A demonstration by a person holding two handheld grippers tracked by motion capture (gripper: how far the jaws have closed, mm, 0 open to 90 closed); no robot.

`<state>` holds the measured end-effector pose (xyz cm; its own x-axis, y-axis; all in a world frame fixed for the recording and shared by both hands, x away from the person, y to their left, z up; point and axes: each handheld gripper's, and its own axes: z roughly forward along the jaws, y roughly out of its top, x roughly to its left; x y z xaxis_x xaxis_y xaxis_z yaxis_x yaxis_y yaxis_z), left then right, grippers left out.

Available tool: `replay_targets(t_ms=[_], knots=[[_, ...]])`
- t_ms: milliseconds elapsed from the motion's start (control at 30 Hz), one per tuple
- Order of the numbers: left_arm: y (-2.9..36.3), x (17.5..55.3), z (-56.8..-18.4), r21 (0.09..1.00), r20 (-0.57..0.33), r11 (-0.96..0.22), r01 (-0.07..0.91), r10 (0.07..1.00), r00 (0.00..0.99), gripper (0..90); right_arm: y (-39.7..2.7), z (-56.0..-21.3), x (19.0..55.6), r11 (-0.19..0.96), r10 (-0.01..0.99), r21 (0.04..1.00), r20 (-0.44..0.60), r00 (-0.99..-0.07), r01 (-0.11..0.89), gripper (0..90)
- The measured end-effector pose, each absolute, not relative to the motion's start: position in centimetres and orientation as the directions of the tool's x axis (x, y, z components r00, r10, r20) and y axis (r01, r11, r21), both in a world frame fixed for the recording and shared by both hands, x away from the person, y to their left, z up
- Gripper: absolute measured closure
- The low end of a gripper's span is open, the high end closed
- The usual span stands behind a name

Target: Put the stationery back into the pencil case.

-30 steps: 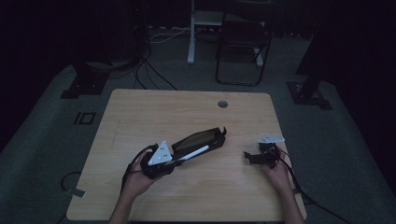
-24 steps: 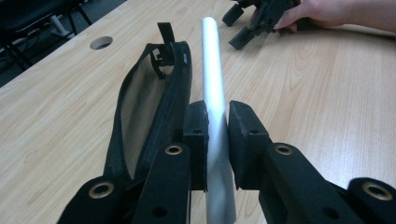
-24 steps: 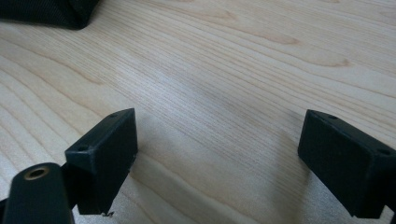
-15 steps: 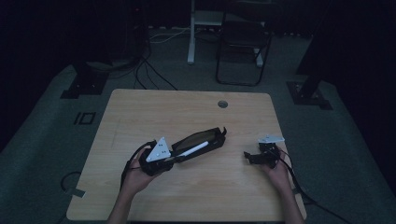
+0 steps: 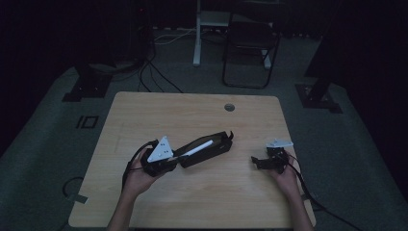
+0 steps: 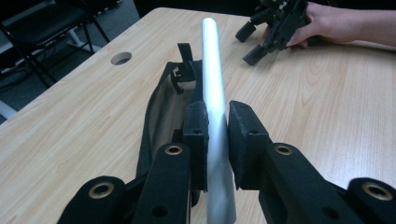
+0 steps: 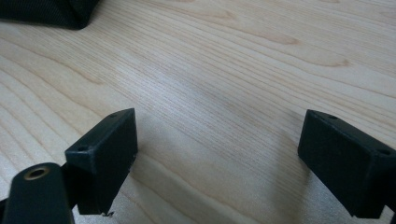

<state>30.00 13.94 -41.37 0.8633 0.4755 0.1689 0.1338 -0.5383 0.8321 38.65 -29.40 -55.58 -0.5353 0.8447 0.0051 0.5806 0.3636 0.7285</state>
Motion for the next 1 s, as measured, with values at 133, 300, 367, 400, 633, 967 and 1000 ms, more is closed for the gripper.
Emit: replay_targets(t_ms=[133,300,367,400,633,967,1000], knots=[[13.9,30.1,-41.2,0.836,0.171,-0.534,0.13,0.478,0.862,78.5,-29.4,-55.6,38.7,0.364,0.845,0.728,0.005,-0.535,0.581,12.0],[13.7,30.2,-41.1,0.84,0.167,-0.527,0.128,0.476,0.864,78.5,-29.4,-55.6,38.7,0.364,0.845,0.728,0.005,-0.535,0.581,12.0],[13.7,30.3,-41.0,0.84,0.168,-0.528,0.126,0.474,0.864,78.5,-29.4,-55.6,38.7,0.364,0.845,0.728,0.005,-0.535,0.581,12.0],[13.7,30.3,-40.9,0.842,0.168,-0.525,0.126,0.476,0.863,78.5,-29.4,-55.6,38.7,0.364,0.844,0.728,0.005,-0.536,0.581,12.0],[13.7,30.7,-40.5,0.846,0.17,-0.52,0.122,0.479,0.861,78.5,-29.4,-55.6,38.7,0.364,0.845,0.728,0.005,-0.535,0.581,12.0],[13.5,31.7,-40.3,0.845,0.171,-0.52,0.124,0.484,0.858,78.4,-29.4,-55.6,38.7,0.364,0.845,0.728,0.005,-0.535,0.581,12.0],[13.5,31.8,-40.3,0.845,0.171,-0.519,0.125,0.485,0.857,78.5,-29.4,-55.6,38.7,0.364,0.845,0.728,0.005,-0.535,0.581,12.0]])
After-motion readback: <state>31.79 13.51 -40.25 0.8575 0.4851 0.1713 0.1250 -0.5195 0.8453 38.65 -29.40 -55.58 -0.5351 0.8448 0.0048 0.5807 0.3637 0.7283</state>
